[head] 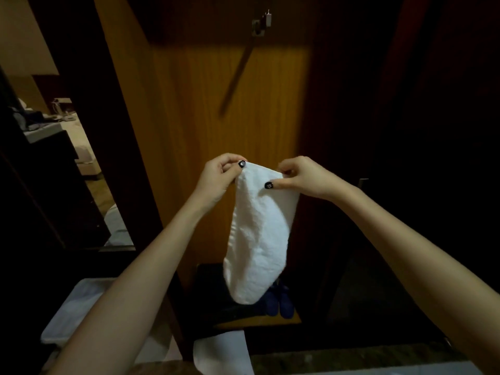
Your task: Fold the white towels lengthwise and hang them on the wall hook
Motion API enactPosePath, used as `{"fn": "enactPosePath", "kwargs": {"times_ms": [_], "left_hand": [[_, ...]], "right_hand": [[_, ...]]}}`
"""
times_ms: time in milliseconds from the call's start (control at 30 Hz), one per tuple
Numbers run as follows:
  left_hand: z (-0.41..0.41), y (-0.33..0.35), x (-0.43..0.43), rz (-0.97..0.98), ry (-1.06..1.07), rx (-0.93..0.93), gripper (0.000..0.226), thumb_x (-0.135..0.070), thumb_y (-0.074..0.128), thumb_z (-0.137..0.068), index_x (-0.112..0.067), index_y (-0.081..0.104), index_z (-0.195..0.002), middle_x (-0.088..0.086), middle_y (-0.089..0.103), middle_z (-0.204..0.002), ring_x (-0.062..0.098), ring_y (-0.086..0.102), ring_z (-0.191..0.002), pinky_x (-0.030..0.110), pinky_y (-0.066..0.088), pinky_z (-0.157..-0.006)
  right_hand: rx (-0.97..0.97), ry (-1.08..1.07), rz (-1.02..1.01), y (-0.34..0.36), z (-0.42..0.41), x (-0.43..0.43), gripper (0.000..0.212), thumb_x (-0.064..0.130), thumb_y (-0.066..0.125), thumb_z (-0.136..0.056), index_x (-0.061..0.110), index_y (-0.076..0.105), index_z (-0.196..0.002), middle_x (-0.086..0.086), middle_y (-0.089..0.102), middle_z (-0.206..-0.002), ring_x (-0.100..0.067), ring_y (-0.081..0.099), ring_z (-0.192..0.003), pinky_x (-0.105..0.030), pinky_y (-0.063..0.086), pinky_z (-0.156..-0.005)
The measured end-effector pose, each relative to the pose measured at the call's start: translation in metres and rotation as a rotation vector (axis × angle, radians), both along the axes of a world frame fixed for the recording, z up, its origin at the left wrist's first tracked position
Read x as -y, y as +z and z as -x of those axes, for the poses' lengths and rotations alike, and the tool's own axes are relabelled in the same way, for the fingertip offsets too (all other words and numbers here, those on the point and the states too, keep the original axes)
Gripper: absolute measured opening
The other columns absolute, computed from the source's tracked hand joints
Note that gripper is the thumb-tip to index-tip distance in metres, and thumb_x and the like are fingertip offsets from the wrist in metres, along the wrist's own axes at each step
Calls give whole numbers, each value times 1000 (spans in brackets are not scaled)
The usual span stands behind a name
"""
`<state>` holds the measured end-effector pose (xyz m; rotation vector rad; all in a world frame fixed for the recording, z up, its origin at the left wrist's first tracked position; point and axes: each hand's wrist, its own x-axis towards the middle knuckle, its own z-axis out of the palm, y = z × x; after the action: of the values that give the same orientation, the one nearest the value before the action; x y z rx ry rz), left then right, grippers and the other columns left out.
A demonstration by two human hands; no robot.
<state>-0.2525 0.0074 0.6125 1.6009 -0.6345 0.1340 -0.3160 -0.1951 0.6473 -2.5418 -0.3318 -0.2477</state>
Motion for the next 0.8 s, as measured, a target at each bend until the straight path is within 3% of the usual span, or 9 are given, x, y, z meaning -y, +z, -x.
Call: {"fn": "enactPosePath", "kwargs": {"times_ms": [100,167,300,367,467,533,633,700,800], "left_hand": [[-9,-1,-8,29,84,2,11,-4,50,-97,-7,59,-103,-2,63,-81,-7,59,-65,10,45,-60],[-9,-4,-9,-11,79,34,14,-2,49,-96,-14,54,-99,-2,60,-78,-5,58,-62,12,43,-58],[-3,-8,-5,-121,119,257,24,9,45,-92,-13,54,-92,-4,54,-87,-2,52,-77,13,41,-73],[-2,-7,-2,-153,129,301,26,8,44,-91,-11,61,-89,-2,60,-90,-2,56,-87,14,43,-80],[0,-4,2,-186,143,308,17,-2,60,-88,-16,64,-97,-1,60,-103,-8,54,-93,7,41,-77],[-1,-5,6,-235,173,327,24,-9,73,-80,-14,63,-101,-5,55,-105,-11,51,-93,4,36,-74],[2,-10,12,-270,231,332,28,-12,74,-78,-15,59,-102,-8,51,-104,-10,49,-94,3,35,-77],[4,-10,14,-179,222,312,17,-11,69,-84,-21,60,-94,-7,55,-98,-9,51,-87,7,38,-75],[4,-4,7,20,76,187,23,-7,63,-89,-30,65,-92,-7,65,-92,-1,58,-86,21,45,-80]], "right_hand": [[-125,-63,-2,-7,9,18,44,47,74,-80,4,66,-74,-12,60,-71,-24,46,-61,-39,35,-56],[-96,-84,-49,-15,12,22,44,43,73,-82,-1,68,-83,-21,65,-82,-33,52,-66,-44,41,-59],[126,-172,-249,-22,10,19,37,31,74,-84,3,54,-71,-10,53,-68,-16,45,-61,-32,32,-57],[228,-216,-325,-20,7,16,30,23,74,-82,3,52,-77,-14,53,-72,-13,45,-64,-30,33,-58],[298,-262,-341,-15,4,15,26,20,76,-80,14,59,-99,0,61,-89,-9,53,-75,-28,43,-65],[270,-287,-315,-13,3,15,26,22,75,-80,12,63,-101,-2,66,-96,-18,60,-83,-34,48,-69],[226,-250,-312,-16,4,17,19,22,70,-85,4,62,-86,-14,66,-86,-30,63,-81,-34,44,-64],[166,-142,-456,-16,10,19,16,16,68,-88,3,59,-86,-10,66,-86,-22,64,-79,-32,47,-68],[18,55,-806,-15,20,25,13,8,66,-89,11,55,-83,3,66,-81,-12,65,-74,-24,51,-63]]}}
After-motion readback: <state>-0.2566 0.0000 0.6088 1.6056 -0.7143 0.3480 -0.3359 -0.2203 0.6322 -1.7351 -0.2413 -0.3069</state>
